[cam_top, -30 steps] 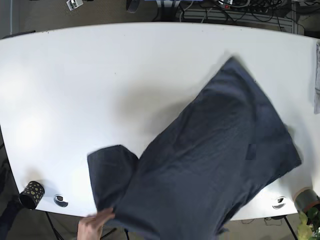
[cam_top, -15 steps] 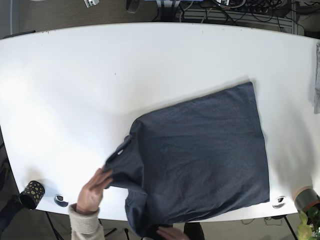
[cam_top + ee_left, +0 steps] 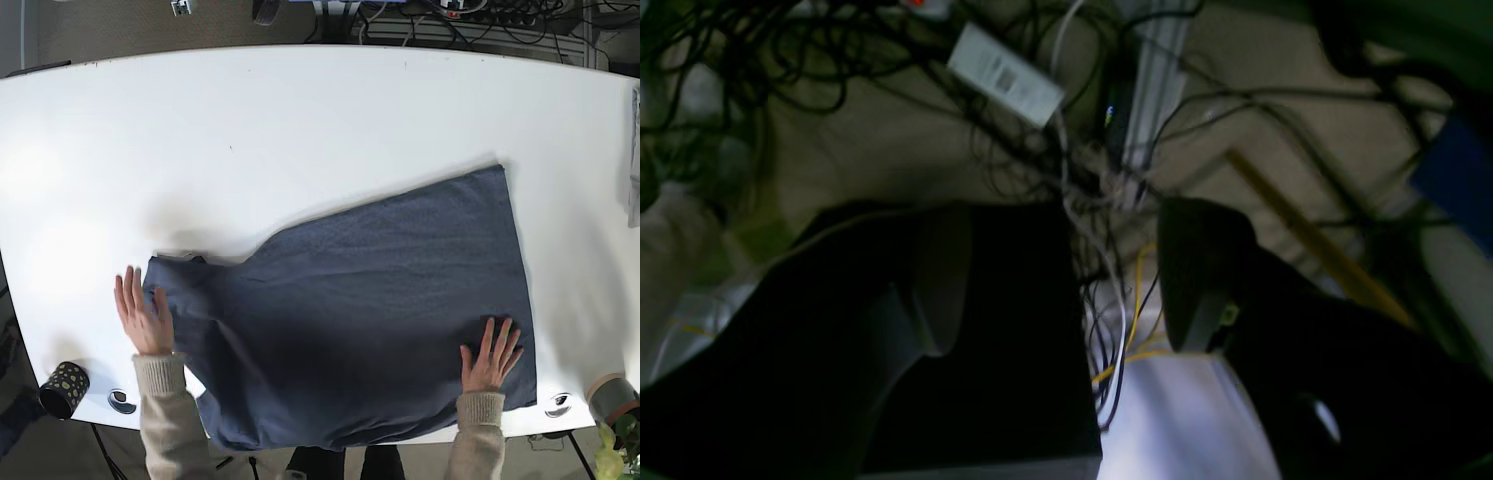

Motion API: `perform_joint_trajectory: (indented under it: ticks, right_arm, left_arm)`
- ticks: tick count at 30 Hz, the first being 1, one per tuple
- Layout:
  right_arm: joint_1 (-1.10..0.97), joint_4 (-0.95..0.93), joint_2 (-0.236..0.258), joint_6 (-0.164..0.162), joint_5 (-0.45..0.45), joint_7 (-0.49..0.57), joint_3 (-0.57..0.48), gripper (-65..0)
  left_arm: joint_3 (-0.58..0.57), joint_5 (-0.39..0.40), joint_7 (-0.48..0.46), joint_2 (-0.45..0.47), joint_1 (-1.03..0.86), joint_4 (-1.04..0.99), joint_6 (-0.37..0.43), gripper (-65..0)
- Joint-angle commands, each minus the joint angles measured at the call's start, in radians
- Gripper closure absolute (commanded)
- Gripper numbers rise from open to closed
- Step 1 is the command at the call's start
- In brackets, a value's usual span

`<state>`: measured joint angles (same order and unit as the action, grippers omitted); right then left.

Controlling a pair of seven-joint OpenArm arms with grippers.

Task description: Fold the T-shirt properly

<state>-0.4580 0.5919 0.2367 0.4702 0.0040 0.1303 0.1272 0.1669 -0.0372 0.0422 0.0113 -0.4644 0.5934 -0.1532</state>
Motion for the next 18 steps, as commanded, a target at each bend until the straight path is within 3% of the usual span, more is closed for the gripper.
perform_joint_trajectory:
  ticks: [1,10,18]
  right_arm:
    - [-0.017,0.017,0.01,0.006,0.008,0.013,0.005,-16.6]
    - [-0.164,0.214,0.013,0.008,0.015,0.013,0.01,-16.6]
    - [-0.33,0.409,0.045,0.009,0.147,0.009,0.009,-16.6]
  left_arm:
    - [0.0,-0.002,-0.026,0.005,-0.015,0.015,0.002,-39.6]
    - [0.0,-0.003,-0.034,-0.003,-0.152,0.259,-0.003,-39.6]
    - [0.0,0.003,-0.031,-0.014,-0.271,0.478,-0.004,-39.6]
